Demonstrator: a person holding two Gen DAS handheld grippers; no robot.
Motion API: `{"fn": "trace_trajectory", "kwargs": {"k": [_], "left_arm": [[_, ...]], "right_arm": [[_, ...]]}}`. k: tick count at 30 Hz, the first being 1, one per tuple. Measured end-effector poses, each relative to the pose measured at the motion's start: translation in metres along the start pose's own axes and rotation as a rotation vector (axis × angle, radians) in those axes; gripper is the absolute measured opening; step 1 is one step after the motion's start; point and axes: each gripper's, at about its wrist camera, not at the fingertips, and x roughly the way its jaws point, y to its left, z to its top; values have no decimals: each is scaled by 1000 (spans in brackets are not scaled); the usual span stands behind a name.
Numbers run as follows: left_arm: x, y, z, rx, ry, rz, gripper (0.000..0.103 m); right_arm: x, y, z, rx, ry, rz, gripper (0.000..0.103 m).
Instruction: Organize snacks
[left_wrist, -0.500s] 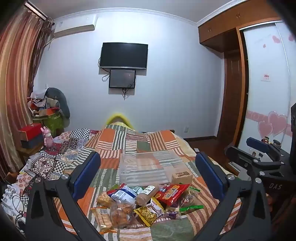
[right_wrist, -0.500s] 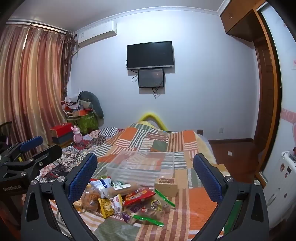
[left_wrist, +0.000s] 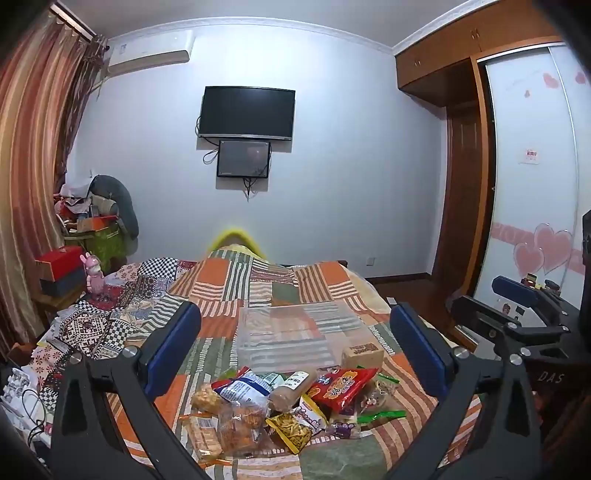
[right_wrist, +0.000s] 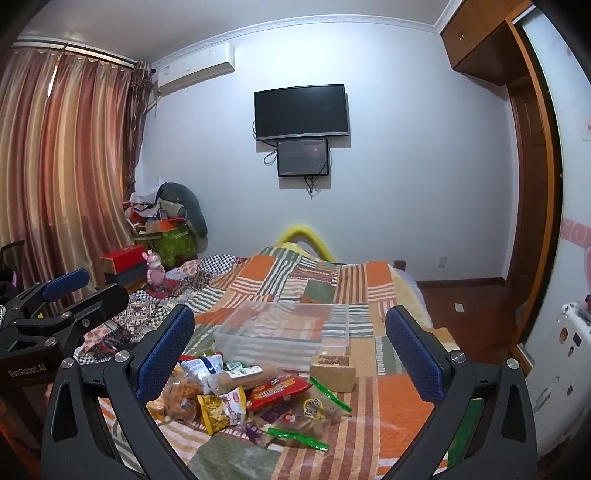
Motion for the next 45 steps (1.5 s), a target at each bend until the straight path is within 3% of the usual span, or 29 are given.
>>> {"fn": "trace_trajectory", "kwargs": {"k": [45], "left_arm": [[5, -2, -2, 1, 15, -9, 103]], "right_arm": [[-4, -4, 2, 18, -18, -1, 103]]}}
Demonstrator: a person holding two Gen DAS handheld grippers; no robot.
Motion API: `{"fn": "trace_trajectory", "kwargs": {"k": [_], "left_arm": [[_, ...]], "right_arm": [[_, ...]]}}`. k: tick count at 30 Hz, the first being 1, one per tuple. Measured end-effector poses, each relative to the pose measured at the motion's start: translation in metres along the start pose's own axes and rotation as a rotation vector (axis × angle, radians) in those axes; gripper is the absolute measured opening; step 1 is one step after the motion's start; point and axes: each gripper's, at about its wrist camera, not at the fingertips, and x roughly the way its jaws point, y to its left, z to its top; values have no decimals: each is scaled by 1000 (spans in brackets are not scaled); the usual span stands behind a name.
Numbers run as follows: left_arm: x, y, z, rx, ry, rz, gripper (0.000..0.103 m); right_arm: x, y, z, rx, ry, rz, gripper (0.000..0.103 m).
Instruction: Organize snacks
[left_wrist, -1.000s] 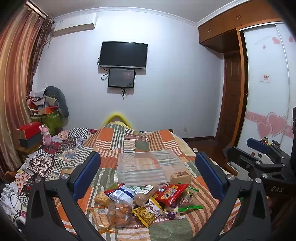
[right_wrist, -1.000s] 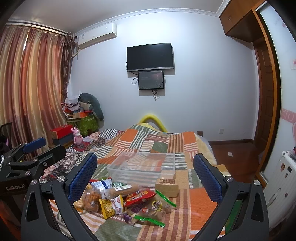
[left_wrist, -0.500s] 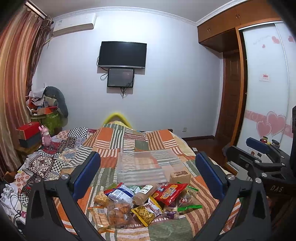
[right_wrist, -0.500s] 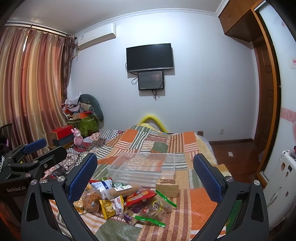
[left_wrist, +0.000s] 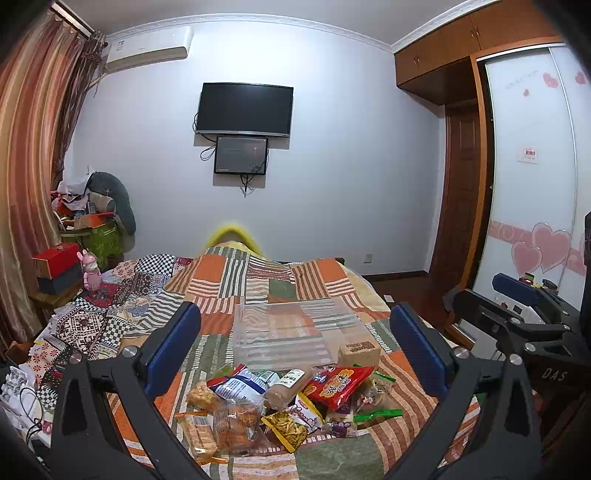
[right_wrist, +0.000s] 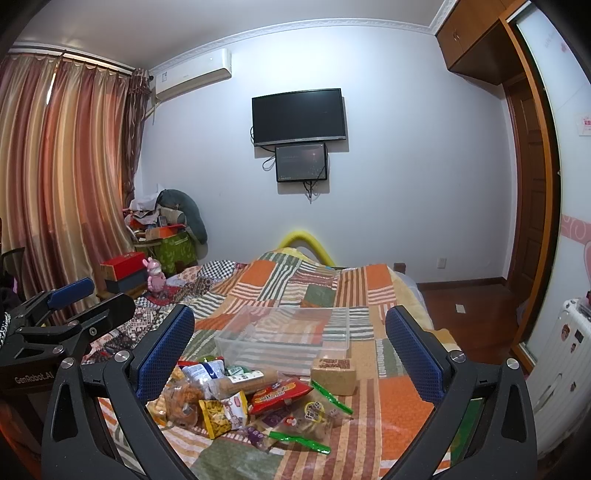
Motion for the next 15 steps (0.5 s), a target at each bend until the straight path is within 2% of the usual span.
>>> {"fn": "trace_trajectory", "kwargs": {"k": [15], "left_arm": [[1, 0, 3, -2, -2, 4, 103]], "right_arm": [[-1, 2, -1, -1, -5, -2, 103]]}}
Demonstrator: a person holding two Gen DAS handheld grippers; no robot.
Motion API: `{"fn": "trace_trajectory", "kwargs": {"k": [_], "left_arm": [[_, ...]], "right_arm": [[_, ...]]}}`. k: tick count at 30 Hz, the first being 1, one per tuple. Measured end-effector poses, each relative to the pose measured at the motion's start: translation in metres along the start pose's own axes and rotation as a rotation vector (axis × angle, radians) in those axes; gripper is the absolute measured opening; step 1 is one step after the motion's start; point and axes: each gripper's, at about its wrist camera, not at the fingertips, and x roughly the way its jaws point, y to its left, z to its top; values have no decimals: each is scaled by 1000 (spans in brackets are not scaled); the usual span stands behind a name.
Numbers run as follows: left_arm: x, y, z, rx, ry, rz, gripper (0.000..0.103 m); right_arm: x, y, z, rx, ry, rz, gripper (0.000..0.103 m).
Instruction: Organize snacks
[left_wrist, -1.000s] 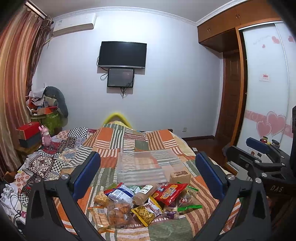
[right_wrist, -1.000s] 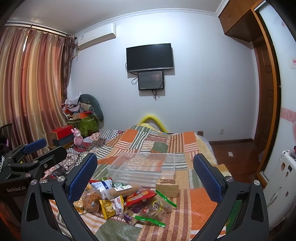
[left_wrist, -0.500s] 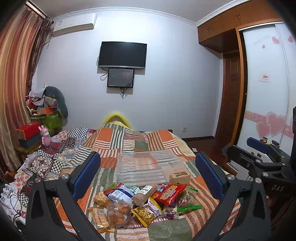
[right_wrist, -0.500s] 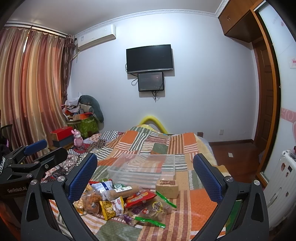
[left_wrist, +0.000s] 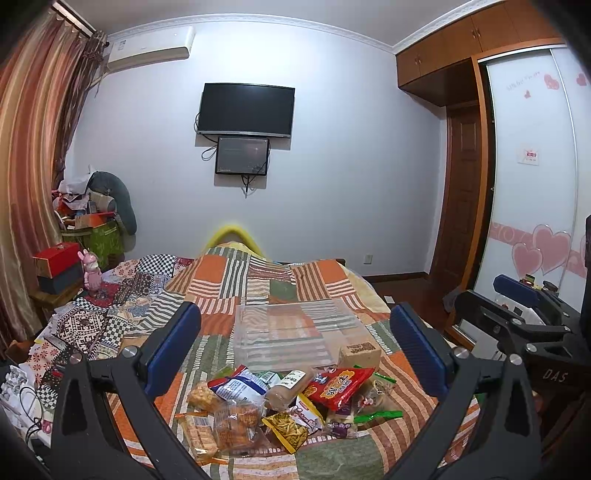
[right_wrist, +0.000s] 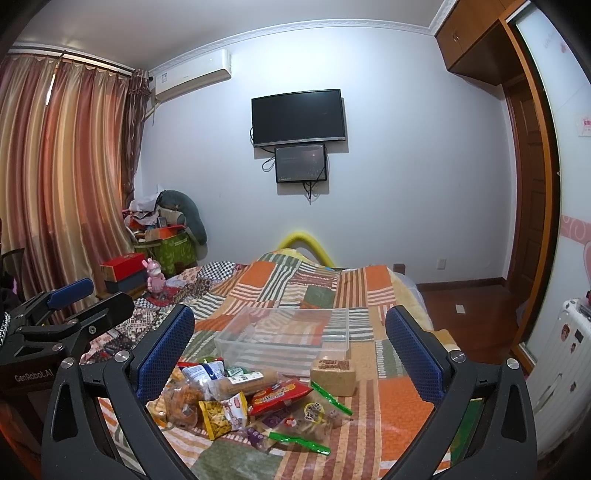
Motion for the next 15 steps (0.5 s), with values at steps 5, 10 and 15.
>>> {"fn": "trace_trajectory", "kwargs": {"k": [5, 10, 15], "left_arm": [[1, 1, 0, -1, 4, 0, 103], [3, 2, -1, 4, 16, -8, 103], [8, 8, -6, 16, 28, -14, 102]], "right_arm": [[2, -2, -1, 12, 4, 11, 103], [4, -4, -4, 15, 10, 10, 103], [11, -11, -9, 28, 39, 13, 100]]}}
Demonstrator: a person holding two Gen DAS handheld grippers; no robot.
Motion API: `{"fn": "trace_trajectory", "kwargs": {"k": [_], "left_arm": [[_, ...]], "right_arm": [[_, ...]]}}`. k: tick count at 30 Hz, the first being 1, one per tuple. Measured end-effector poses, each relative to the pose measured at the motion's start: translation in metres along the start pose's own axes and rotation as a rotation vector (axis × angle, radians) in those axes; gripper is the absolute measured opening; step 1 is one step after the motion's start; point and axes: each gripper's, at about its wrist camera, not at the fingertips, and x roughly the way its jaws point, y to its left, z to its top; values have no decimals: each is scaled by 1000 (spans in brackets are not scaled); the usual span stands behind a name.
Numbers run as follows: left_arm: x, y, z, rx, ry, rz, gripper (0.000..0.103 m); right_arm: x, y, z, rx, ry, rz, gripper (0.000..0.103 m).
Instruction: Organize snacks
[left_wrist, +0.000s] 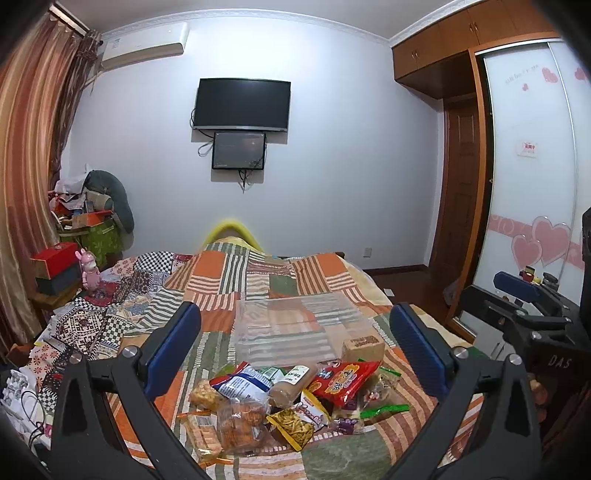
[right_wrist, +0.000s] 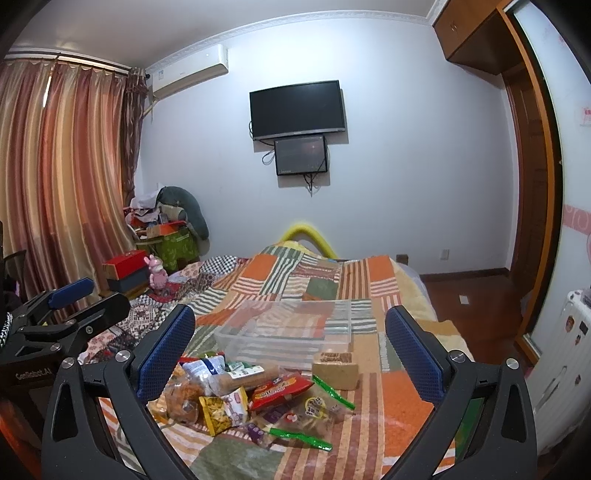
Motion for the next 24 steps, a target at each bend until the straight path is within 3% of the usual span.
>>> {"fn": "trace_trajectory", "kwargs": {"k": [5, 7, 15, 24], "left_arm": [[13, 9, -8, 31, 53, 13, 85], [21, 15, -13, 34, 84, 28, 83], [65, 54, -44, -2, 260, 36, 59], [114, 83, -93, -53, 472, 21, 57]], "right_arm": [[14, -11, -9, 11, 73, 0, 87], [19, -14, -14, 16, 99, -3, 81], [50, -36, -42, 32, 260, -25, 72], [88, -56, -73, 114, 440, -24, 72]]}}
